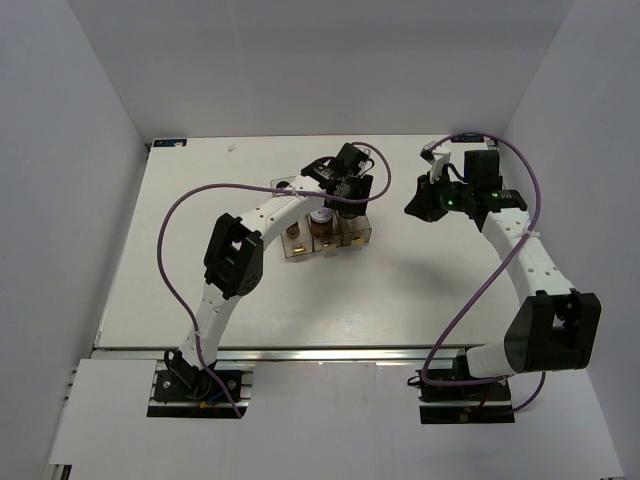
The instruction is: Organize the condiment bottles
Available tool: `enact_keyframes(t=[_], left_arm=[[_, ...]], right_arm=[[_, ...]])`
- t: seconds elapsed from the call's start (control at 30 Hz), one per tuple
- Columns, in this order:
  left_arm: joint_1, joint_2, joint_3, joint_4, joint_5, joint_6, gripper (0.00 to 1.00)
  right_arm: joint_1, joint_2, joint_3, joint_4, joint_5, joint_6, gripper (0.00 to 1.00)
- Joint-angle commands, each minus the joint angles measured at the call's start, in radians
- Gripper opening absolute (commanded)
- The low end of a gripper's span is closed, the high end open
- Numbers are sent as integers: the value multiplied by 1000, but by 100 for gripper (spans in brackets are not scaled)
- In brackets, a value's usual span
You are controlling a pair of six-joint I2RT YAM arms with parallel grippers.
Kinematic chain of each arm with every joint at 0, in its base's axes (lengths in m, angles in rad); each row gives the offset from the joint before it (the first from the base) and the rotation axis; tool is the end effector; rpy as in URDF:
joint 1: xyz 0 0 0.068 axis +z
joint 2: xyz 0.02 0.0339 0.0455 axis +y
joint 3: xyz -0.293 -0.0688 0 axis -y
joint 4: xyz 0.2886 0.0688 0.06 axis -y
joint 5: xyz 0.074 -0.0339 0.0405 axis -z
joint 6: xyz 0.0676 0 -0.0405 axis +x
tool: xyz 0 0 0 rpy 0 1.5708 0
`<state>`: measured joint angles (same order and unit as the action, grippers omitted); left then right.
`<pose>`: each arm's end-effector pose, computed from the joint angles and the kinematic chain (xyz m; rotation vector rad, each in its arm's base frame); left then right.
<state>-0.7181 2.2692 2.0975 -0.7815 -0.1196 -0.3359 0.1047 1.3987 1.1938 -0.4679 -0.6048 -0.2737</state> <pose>0.4456 -0.3786 0.2327 0.4341 2.4990 -0.2756 0.3599 0.0765 0.3214 -0.7185 2.0417 0.5783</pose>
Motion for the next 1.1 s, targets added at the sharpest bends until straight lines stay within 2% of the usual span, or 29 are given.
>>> enact_keyframes(t=[0.0,0.07,0.17,0.33,0.37,0.6,0.77,0.83,0.9,0.93,1.0,1.07], left_arm=[[-7,-22,33,14,-25,12,53],[-9,-22,32,13,-25,12,64],[-11,-25,30,11,-28,14,76],[-12,-33,70,-1,-31,15,85],[-12,-33,82,-4,-34,14,91],[-12,-83,145,-27,-48,14,94],[-12,-175,141,-22,-37,17,97],[-12,-281,51,5,-17,23,98],[-11,-370,-37,63,-15,20,98],[-11,-461,-129,83,-18,18,98],[-11,-587,-210,126,-25,6,98],[-7,-655,-304,140,-38,-8,98]], right_arm=[[-7,-17,-5,26,-4,-5,16],[-8,-18,-8,26,-4,-9,20],[-8,-21,-10,23,-6,-12,27],[-10,-27,-13,11,-10,-22,42],[-10,-30,-13,9,-12,-24,45],[-10,-43,-13,-8,-12,-33,60],[-11,-63,1,-35,8,-29,78],[-13,-64,13,-72,19,-27,84],[-13,-75,26,-78,46,4,86],[-13,-85,23,-71,75,25,86],[-13,-95,24,-69,102,59,89],[-11,-115,15,-57,154,99,89]])
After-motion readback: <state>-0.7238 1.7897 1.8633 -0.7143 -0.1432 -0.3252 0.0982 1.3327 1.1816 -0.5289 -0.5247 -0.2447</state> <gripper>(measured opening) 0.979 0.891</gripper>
